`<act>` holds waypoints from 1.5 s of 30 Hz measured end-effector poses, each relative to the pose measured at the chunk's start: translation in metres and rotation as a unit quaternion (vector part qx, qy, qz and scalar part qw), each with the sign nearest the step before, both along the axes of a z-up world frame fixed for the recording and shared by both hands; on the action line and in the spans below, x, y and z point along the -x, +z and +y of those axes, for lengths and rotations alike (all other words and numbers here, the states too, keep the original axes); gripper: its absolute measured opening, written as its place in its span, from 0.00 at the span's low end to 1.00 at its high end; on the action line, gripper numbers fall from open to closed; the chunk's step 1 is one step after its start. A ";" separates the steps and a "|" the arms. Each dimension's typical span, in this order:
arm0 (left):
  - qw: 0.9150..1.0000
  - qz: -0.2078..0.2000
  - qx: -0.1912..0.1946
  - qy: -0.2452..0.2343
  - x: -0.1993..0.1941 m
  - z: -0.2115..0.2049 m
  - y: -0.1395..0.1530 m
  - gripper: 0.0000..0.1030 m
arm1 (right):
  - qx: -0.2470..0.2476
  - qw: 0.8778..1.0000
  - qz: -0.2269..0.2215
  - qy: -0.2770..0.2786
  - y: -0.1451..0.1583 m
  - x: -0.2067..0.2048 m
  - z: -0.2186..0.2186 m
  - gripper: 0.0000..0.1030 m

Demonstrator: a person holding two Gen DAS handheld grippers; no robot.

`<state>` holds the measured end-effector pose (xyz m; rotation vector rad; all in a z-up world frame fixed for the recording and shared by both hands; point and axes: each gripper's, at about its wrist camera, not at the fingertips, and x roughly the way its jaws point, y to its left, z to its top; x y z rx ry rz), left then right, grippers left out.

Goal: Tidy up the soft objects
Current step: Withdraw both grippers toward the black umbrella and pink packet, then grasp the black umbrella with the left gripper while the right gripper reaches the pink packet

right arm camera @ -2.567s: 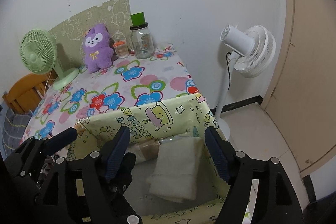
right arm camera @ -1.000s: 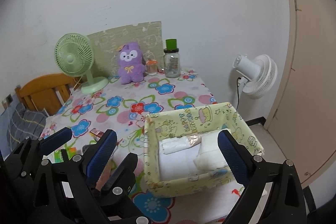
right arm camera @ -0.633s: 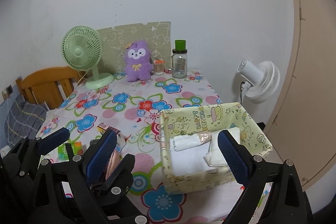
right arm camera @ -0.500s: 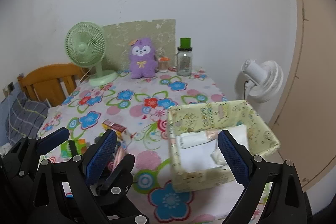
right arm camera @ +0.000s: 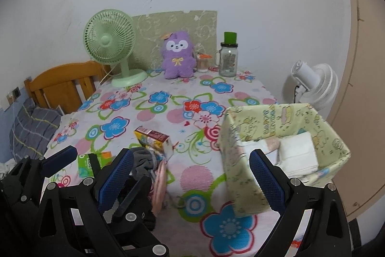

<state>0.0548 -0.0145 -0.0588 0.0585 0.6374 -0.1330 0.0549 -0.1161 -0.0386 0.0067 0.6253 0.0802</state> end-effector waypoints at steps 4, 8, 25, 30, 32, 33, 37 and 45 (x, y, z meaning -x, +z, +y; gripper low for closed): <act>1.000 0.008 -0.001 0.002 -0.003 0.008 -0.007 0.96 | -0.005 1.000 0.008 0.006 -0.008 -0.003 0.009 0.95; 1.000 0.016 0.000 0.009 -0.005 0.017 -0.015 0.96 | -0.012 1.000 0.021 0.012 -0.017 -0.006 0.016 0.94; 0.996 0.077 0.015 0.030 -0.019 0.039 -0.058 0.94 | 0.007 0.995 0.080 0.050 -0.058 -0.026 0.044 0.80; 0.996 0.088 0.021 0.025 -0.023 0.037 -0.066 0.92 | 0.012 0.994 0.094 0.053 -0.067 -0.032 0.045 0.72; 0.995 0.095 0.023 0.023 -0.024 0.035 -0.070 0.91 | 0.009 0.993 0.107 0.053 -0.073 -0.037 0.043 0.67; 0.995 0.099 0.024 0.022 -0.025 0.034 -0.072 0.91 | 0.007 0.992 0.112 0.053 -0.076 -0.039 0.043 0.64; 0.993 0.110 0.031 0.015 -0.030 0.032 -0.077 0.91 | -0.005 0.989 0.135 0.054 -0.085 -0.046 0.041 0.52; 0.991 0.130 0.042 0.007 -0.039 0.027 -0.085 0.90 | -0.018 0.986 0.153 0.065 -0.094 -0.054 0.035 0.42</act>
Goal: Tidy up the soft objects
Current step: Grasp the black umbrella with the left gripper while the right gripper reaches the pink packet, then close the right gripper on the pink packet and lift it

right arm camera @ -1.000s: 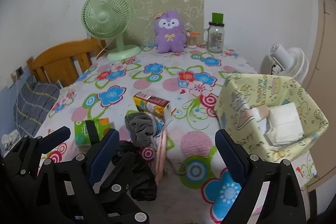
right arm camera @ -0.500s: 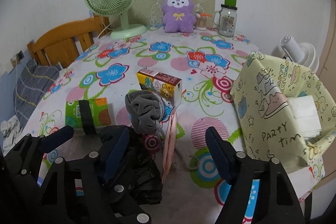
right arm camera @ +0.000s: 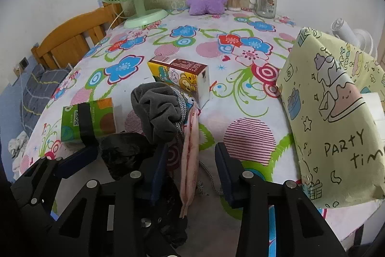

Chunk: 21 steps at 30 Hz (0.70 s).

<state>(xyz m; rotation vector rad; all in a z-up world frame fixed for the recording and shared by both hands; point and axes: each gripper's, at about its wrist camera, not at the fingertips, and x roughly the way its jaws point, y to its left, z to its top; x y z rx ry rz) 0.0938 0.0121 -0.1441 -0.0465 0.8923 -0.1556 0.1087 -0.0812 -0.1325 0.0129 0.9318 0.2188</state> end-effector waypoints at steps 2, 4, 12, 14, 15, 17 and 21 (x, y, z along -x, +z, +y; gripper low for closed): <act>1.000 0.003 -0.001 -0.001 -0.002 -0.002 -0.001 0.90 | -0.001 1.000 0.003 -0.001 -0.002 -0.002 -0.002 0.42; 1.000 0.005 -0.002 -0.003 -0.004 -0.004 -0.002 0.90 | -0.001 1.000 0.006 -0.001 -0.004 -0.004 -0.004 0.42; 1.000 -0.002 -0.024 -0.005 -0.008 -0.012 -0.005 0.74 | -0.005 1.000 0.015 -0.014 -0.009 -0.011 -0.013 0.43; 0.999 -0.006 -0.037 -0.006 -0.008 -0.015 -0.006 0.68 | -0.001 1.000 0.016 -0.018 -0.009 -0.011 -0.015 0.43; 0.999 -0.007 -0.039 -0.006 -0.009 -0.015 -0.006 0.63 | -0.002 1.000 0.015 -0.018 -0.009 -0.011 -0.016 0.43; 0.999 -0.010 -0.038 -0.008 -0.009 -0.015 -0.005 0.52 | -0.003 1.000 0.014 -0.019 -0.009 -0.011 -0.017 0.44; 0.999 -0.013 -0.035 -0.017 -0.008 -0.017 -0.005 0.36 | -0.003 1.000 0.016 -0.022 -0.009 -0.011 -0.018 0.43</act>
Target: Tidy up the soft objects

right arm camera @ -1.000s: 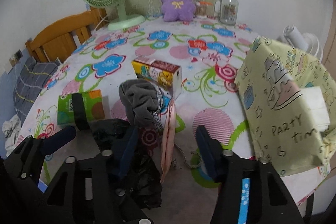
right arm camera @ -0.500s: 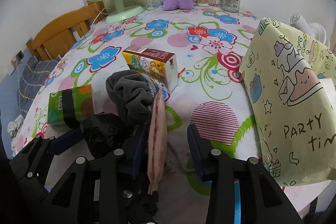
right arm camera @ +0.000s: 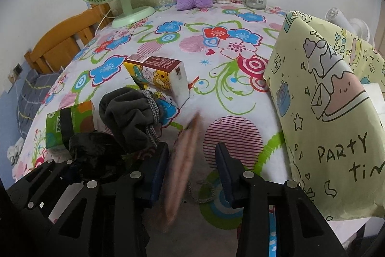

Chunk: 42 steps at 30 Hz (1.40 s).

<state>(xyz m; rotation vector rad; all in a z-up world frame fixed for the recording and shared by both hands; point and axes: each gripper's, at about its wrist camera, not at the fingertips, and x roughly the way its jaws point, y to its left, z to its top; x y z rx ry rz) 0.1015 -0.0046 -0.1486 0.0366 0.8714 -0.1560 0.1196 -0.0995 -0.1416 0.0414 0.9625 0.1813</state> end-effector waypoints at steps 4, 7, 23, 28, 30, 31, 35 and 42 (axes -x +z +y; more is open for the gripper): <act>1.000 0.000 0.004 -0.001 0.001 0.000 0.001 0.31 | 0.007 1.000 -0.004 0.000 0.000 0.002 0.001 0.39; 1.000 0.001 0.006 0.000 0.002 0.000 0.002 0.30 | 0.007 1.000 -0.006 0.000 0.002 0.004 0.001 0.37; 0.999 -0.031 0.012 0.002 0.019 -0.002 0.026 0.29 | 0.005 0.999 -0.044 -0.006 0.027 0.021 -0.001 0.31; 0.999 -0.044 0.012 0.002 0.023 -0.004 0.038 0.30 | 0.004 0.998 -0.058 -0.009 0.040 0.027 -0.002 0.31; 0.999 -0.050 0.012 0.002 0.025 -0.005 0.044 0.30 | 0.004 0.998 -0.064 -0.010 0.046 0.029 -0.004 0.31; 0.999 -0.053 0.012 0.002 0.025 -0.005 0.047 0.30 | 0.003 0.998 -0.067 -0.011 0.049 0.030 -0.005 0.30; 0.998 -0.064 0.012 0.001 0.028 -0.008 0.058 0.29 | 0.005 0.997 -0.078 -0.013 0.061 0.033 -0.007 0.30; 0.997 -0.078 0.012 -0.001 0.029 -0.010 0.077 0.29 | 0.005 0.995 -0.094 -0.016 0.081 0.035 -0.010 0.30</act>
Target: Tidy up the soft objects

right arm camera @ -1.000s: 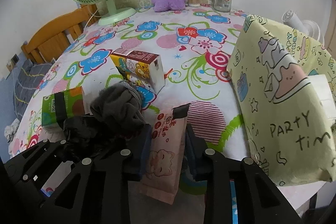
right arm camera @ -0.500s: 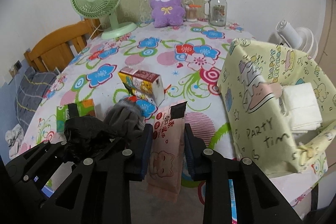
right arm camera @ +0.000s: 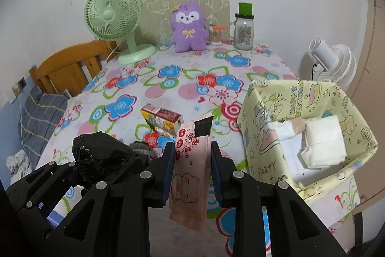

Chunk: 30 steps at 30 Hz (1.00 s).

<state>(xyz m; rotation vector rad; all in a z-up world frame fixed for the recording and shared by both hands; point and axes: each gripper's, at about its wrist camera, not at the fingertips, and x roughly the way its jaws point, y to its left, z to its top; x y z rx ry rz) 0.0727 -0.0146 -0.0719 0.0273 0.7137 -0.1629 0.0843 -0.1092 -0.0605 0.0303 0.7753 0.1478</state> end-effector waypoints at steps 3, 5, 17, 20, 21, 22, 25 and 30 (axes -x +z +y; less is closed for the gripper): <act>1.000 -0.008 0.000 -0.001 0.001 -0.002 0.010 0.29 | -0.001 1.000 -0.006 -0.001 0.008 0.001 -0.002 0.30; 1.000 -0.012 0.000 -0.002 0.001 -0.004 0.015 0.29 | -0.001 1.000 -0.012 -0.001 0.013 0.001 -0.003 0.21; 0.999 -0.032 -0.010 -0.017 -0.002 -0.024 0.035 0.29 | -0.011 0.999 -0.030 -0.014 0.036 0.000 -0.026 0.15; 0.999 -0.029 -0.011 -0.017 -0.003 -0.026 0.032 0.29 | -0.011 1.000 -0.027 -0.012 0.034 -0.001 -0.028 0.15; 0.999 -0.027 -0.011 -0.016 -0.003 -0.026 0.030 0.29 | -0.011 1.000 -0.023 -0.010 0.032 -0.002 -0.028 0.15; 1.000 -0.024 -0.012 -0.016 -0.003 -0.026 0.028 0.29 | -0.010 1.000 -0.020 -0.009 0.031 -0.002 -0.028 0.15; 1.000 -0.019 -0.014 -0.014 -0.003 -0.023 0.022 0.29 | -0.009 1.000 -0.012 -0.002 0.025 -0.004 -0.025 0.16; 1.000 -0.008 -0.019 -0.009 -0.004 -0.017 0.009 0.29 | 0.005 1.000 0.000 0.006 0.012 -0.005 -0.016 0.19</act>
